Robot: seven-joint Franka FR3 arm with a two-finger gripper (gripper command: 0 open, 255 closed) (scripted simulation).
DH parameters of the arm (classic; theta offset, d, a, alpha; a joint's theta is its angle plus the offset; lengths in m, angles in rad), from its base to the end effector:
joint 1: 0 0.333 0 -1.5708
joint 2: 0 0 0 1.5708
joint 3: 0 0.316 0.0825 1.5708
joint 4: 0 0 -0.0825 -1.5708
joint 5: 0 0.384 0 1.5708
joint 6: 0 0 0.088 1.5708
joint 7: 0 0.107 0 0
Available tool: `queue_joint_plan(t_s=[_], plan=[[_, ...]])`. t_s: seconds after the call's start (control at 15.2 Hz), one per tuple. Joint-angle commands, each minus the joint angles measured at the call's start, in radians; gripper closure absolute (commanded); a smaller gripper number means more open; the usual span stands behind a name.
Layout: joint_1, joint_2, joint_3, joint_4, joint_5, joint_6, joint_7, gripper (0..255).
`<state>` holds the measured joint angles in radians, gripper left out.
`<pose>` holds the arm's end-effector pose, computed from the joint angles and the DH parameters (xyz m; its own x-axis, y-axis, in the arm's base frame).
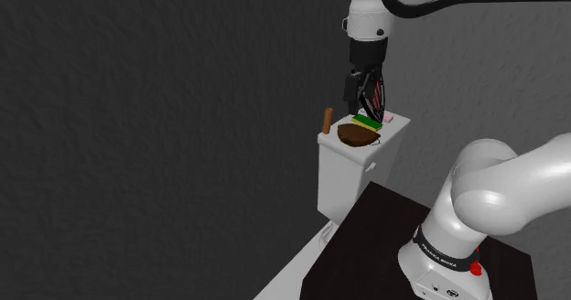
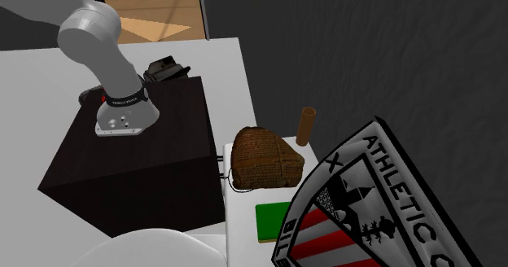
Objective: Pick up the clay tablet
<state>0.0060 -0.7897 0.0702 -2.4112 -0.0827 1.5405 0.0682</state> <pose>0.3001 0.0191 0.5634 0.9972 -0.0189 -0.0726 -0.0087 -0.9905 0.1373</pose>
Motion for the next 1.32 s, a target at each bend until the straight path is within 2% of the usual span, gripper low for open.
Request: queue_joint_plan(t_s=[0.0,0.4,0.73,0.99,1.25], plan=[[0.000,0.000,0.000,0.000,0.000,0.000,0.000,0],[-0.062,0.155,0.141,-0.092,-0.150,0.157,0.188,0],[-0.143,0.339,0.245,-0.120,-0.319,0.248,0.389,0],[-0.218,0.519,0.308,-0.104,-0.492,0.268,0.581,0],[-0.275,0.719,0.333,-0.055,-0.681,0.225,0.780,0]])
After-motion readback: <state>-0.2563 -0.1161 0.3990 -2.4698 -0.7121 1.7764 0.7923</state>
